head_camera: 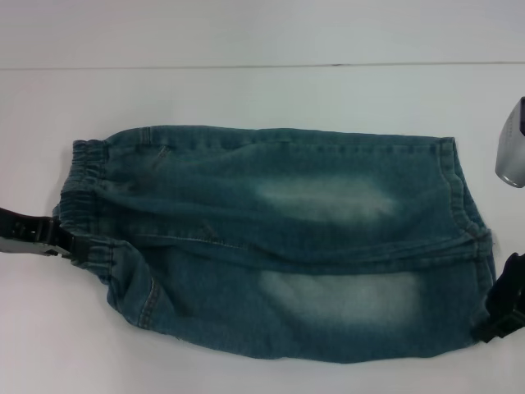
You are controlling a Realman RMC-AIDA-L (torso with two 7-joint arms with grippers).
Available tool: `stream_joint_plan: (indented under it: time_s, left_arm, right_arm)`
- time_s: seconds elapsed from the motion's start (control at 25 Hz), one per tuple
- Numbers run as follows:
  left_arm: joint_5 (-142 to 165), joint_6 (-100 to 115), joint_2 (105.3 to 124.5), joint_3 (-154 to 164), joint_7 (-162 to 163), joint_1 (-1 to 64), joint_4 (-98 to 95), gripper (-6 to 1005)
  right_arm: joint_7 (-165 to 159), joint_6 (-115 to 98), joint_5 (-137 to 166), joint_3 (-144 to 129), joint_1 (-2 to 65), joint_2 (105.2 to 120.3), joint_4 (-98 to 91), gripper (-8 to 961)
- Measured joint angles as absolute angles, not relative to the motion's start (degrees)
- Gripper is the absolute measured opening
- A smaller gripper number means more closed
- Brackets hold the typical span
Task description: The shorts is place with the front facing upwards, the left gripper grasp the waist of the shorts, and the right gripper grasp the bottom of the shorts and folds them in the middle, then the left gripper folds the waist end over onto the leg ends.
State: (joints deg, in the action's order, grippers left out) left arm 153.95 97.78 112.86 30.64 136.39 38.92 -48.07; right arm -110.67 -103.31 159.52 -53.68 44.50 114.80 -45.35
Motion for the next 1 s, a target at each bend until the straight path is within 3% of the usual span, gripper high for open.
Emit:
stream_joint_plan:
  time_s: [0.44, 1.0]
  left_arm:
    - [153.9, 98.4, 112.85, 30.5, 136.7, 39.0, -48.2, 46]
    - [153.9, 100.8, 112.62, 30.5, 137.0, 39.7, -48.3, 45]
  right_arm:
    - [-110.6, -102.2, 159.7, -54.1, 44.7, 114.53, -45.3, 42]
    - [-108.7, -104.5, 159.1, -50.3, 44.5, 113.41, -44.8, 43]
